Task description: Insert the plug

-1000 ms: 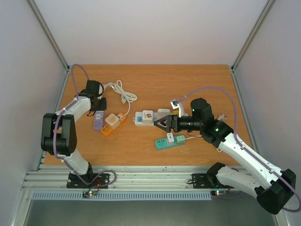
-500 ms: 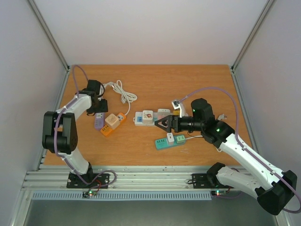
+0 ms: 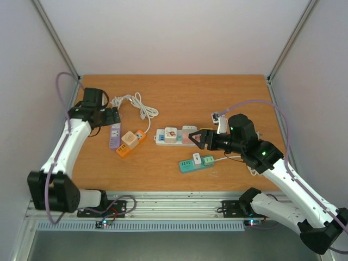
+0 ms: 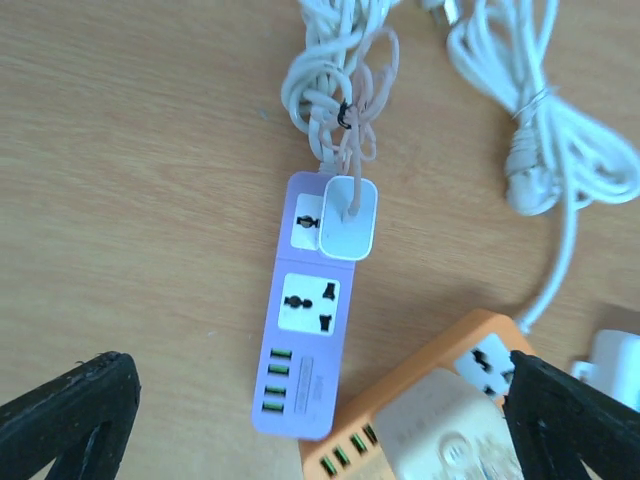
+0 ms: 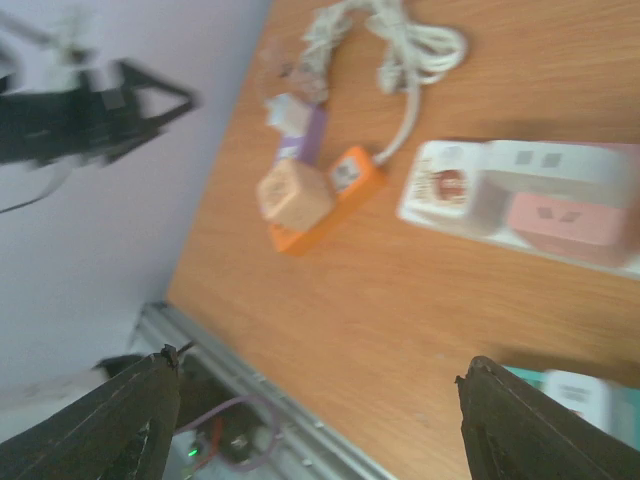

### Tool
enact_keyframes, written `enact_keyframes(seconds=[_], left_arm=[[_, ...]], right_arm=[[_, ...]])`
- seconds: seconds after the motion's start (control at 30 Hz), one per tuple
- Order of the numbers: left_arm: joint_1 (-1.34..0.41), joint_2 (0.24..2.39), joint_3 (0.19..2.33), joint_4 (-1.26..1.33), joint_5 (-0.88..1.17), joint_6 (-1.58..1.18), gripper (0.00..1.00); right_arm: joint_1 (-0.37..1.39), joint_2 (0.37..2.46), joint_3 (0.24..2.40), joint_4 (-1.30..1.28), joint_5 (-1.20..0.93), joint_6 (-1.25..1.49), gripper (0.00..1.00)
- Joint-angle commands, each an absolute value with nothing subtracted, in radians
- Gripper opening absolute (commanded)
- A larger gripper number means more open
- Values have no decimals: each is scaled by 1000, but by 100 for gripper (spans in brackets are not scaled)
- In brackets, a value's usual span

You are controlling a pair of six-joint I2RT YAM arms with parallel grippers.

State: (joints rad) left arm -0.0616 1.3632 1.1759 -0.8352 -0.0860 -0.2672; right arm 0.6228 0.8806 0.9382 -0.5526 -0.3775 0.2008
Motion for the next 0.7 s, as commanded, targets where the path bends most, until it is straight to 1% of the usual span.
enact_keyframes(seconds=[0.0, 0.07, 0.13, 0.23, 0.27, 0.3, 0.4, 0.53, 0.67], left_arm=[[-24, 1224, 1215, -1003, -56, -344, 99], [-13, 1187, 1230, -1064, -9, -372, 99], [-12, 1146, 1205, -1079, 98, -371, 99], [-12, 1079, 1173, -1087, 183, -368, 99], [-12, 1057, 1167, -1090, 207, -362, 100], [-12, 1032, 1163, -1095, 227, -357, 99], [-12, 941, 1140, -1073, 313, -349, 99], [-44, 809, 1101, -1045, 371, -323, 99], [-65, 714, 1111, -1049, 322, -287, 99]], right_arm=[[621, 865, 991, -760, -130, 197, 78], [621, 859, 998, -814, -60, 200, 80], [621, 849, 999, -857, -8, 203, 83], [622, 835, 999, -920, 102, 222, 91], [620, 831, 999, -930, 128, 228, 96], [621, 826, 999, -938, 149, 229, 98], [621, 796, 1016, -989, 210, 236, 98], [621, 720, 1042, -1081, 313, 239, 98], [622, 641, 1036, -1107, 352, 251, 99]])
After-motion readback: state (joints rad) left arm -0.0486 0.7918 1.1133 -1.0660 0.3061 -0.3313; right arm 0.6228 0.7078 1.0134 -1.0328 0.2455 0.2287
